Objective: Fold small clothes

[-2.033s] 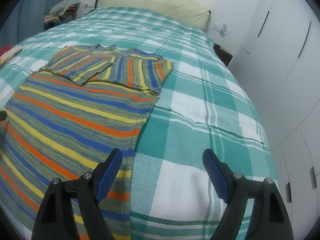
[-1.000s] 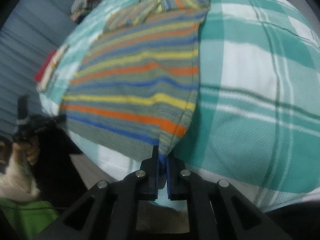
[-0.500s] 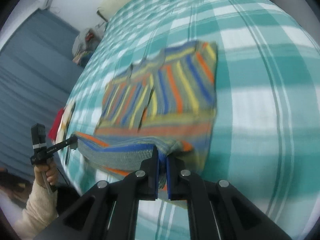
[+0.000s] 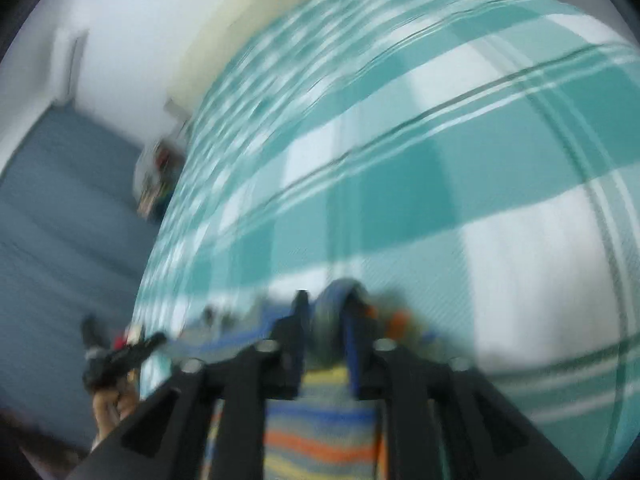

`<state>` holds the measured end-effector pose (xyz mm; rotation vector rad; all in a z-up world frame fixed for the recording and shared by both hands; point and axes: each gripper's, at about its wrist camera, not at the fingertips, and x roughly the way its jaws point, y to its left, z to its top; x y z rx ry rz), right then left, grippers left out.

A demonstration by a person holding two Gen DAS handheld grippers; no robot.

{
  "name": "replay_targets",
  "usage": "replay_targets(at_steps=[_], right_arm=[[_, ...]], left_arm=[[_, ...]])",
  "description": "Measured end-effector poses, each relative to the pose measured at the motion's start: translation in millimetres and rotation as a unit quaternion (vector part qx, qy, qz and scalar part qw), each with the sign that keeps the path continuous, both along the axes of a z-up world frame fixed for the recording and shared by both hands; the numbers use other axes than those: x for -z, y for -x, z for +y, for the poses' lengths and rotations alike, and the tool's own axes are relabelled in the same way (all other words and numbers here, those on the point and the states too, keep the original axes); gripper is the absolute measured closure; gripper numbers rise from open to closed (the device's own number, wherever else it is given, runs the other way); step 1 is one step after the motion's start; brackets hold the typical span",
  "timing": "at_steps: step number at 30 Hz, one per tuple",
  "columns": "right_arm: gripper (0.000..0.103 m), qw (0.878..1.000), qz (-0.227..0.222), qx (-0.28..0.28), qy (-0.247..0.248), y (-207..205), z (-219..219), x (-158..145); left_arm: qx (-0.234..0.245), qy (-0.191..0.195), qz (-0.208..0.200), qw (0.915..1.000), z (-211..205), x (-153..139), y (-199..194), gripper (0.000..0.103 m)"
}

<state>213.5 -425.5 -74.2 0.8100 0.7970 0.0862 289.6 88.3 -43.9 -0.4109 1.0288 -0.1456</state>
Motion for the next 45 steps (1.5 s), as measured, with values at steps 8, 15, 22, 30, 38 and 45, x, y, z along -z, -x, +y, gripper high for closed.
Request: replay_targets(at_steps=[8, 15, 22, 30, 38, 45], right_arm=[[0.069, 0.985, -0.005, -0.075, 0.153, 48, 22, -44], [0.068, 0.961, 0.085, -0.232, 0.128, 20, 89, -29], [0.068, 0.977, 0.053, -0.17, 0.119, -59, 110, -11], [0.062, 0.973, -0.031, -0.155, 0.168, -24, 97, -48], [0.063, 0.923, 0.045, -0.318, 0.213, 103, 128, -10], [0.064, 0.912, 0.09, -0.251, 0.313, 192, 127, -12]], left_arm=[[0.099, -0.071, -0.024, 0.9923, 9, -23, 70, 0.049], [0.226, -0.056, 0.039, 0.9718, -57, -4, 87, 0.035], [0.168, -0.02, 0.031, 0.9852, -76, 5, 17, 0.033], [0.096, 0.007, -0.039, 0.9946, -26, -31, 34, 0.02], [0.333, -0.169, 0.009, 0.9277, -83, 27, 168, 0.04], [0.276, -0.227, -0.028, 0.9335, -79, -8, 228, 0.029]])
